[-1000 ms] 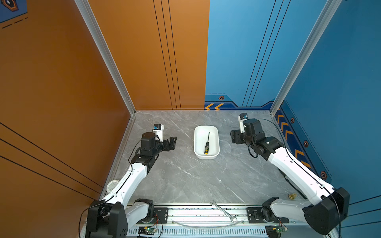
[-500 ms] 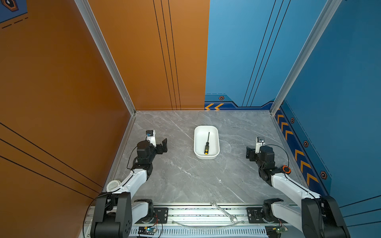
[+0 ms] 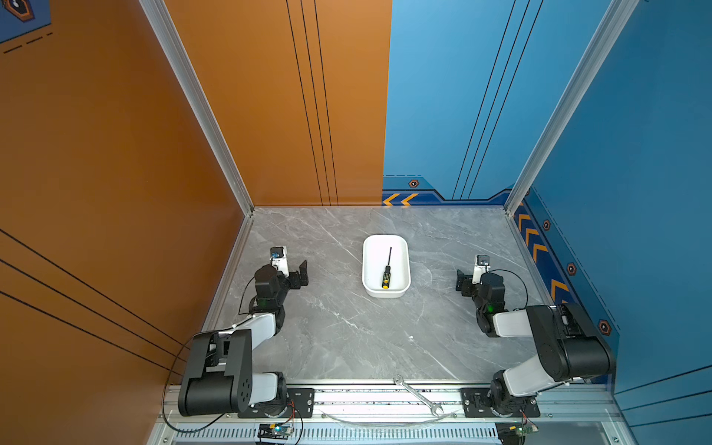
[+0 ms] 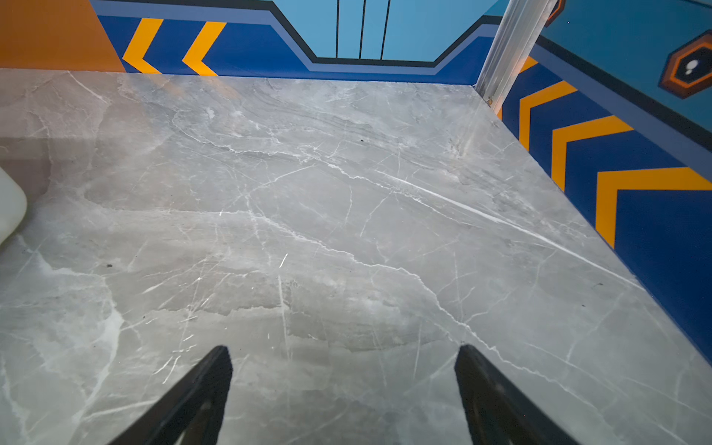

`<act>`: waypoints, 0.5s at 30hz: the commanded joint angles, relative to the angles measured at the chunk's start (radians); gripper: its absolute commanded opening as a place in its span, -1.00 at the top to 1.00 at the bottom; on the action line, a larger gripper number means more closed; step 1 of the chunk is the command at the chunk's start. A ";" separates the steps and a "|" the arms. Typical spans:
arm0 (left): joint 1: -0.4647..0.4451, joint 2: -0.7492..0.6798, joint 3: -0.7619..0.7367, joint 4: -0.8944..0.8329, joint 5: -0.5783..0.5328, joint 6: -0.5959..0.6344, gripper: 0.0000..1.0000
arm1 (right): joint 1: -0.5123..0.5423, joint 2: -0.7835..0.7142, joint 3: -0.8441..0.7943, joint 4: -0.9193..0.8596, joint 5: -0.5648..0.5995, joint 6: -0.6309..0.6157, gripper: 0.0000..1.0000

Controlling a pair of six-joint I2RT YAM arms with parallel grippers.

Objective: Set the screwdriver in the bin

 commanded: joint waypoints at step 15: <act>-0.055 0.196 -0.021 0.197 -0.010 0.085 -0.96 | -0.049 0.004 0.047 0.006 -0.072 0.053 -1.00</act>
